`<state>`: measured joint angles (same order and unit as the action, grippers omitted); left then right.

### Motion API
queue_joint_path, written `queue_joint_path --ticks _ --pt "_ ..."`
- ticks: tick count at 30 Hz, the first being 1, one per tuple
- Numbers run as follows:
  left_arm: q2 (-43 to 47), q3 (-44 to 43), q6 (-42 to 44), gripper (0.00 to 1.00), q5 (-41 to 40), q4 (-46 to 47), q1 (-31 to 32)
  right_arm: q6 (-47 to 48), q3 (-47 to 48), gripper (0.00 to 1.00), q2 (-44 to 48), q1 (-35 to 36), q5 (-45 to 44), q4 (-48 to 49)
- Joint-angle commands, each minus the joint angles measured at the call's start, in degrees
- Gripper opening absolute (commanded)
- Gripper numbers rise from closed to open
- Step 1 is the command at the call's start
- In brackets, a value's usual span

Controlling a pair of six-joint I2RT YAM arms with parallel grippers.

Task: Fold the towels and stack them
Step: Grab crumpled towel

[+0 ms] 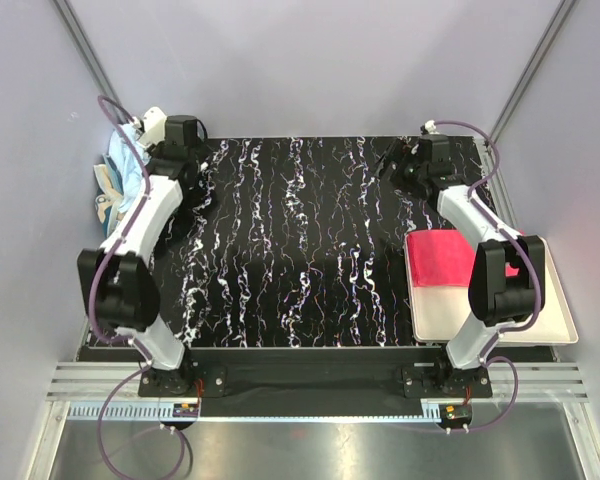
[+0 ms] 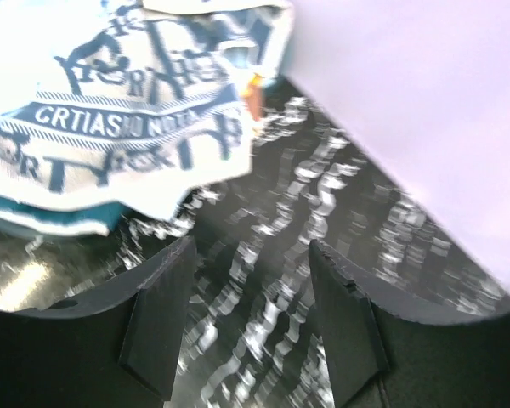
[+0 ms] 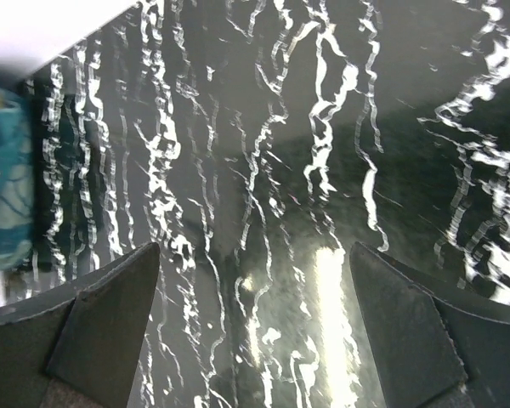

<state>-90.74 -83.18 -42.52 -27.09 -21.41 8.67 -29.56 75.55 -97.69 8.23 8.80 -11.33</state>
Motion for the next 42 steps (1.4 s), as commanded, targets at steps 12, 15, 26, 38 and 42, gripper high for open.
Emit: queue_joint_path --ticks 12,15,26,38,42 --pt "-24.30 -19.92 13.24 0.62 -10.88 -4.79 -1.46 -3.57 -3.21 1.00 -4.26 0.39 3.16 10.45" --pt "-26.32 -20.62 15.53 0.62 -12.63 -3.73 -1.46 -3.92 -3.48 1.00 -4.18 0.47 3.77 10.72" --pt "-30.90 -22.90 19.94 0.57 -13.52 -3.11 -2.51 -3.93 -3.13 1.00 -4.09 0.39 5.00 10.80" --pt "-33.19 -24.14 18.70 0.41 -9.91 -2.59 -4.01 -3.31 -2.78 1.00 -4.09 0.39 4.39 10.54" --pt "-33.89 -24.05 17.65 0.39 -9.12 -2.94 -4.80 -3.13 -2.34 1.00 -4.26 0.47 4.47 10.02"
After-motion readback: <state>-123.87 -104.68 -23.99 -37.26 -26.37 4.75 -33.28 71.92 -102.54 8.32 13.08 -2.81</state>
